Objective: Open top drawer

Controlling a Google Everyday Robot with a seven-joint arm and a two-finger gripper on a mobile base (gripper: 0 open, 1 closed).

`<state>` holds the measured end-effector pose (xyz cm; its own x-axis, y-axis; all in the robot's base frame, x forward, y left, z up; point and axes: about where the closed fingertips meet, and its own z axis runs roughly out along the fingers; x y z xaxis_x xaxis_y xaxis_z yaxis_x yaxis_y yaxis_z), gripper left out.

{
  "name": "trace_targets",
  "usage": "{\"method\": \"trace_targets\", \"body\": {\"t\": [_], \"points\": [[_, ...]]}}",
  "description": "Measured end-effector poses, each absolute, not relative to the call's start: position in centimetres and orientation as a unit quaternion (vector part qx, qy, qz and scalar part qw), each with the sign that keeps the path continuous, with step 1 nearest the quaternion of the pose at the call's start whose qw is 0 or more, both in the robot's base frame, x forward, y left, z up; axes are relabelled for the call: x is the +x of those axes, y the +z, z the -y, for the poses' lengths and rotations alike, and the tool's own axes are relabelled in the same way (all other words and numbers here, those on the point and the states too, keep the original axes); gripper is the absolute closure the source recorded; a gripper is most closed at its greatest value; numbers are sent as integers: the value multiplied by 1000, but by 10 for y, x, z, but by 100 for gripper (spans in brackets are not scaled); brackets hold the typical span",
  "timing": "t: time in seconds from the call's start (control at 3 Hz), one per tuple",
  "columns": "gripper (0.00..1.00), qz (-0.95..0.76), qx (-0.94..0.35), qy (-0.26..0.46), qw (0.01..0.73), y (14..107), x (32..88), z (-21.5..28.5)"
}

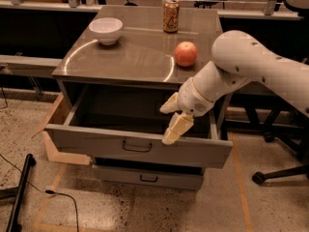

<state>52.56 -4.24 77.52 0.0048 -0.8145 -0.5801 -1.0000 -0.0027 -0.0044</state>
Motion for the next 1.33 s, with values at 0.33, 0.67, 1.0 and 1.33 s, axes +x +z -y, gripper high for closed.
{"method": "trace_targets", "body": {"t": [0.33,0.67,1.0,1.33], "points": [[57,-670,-676,206,227,781,530,39],[80,-677,-670,179,245,779,545,40],[99,-687,-664,141,261,771,564,42],[100,-694,-660,93,273,757,580,42]]}}
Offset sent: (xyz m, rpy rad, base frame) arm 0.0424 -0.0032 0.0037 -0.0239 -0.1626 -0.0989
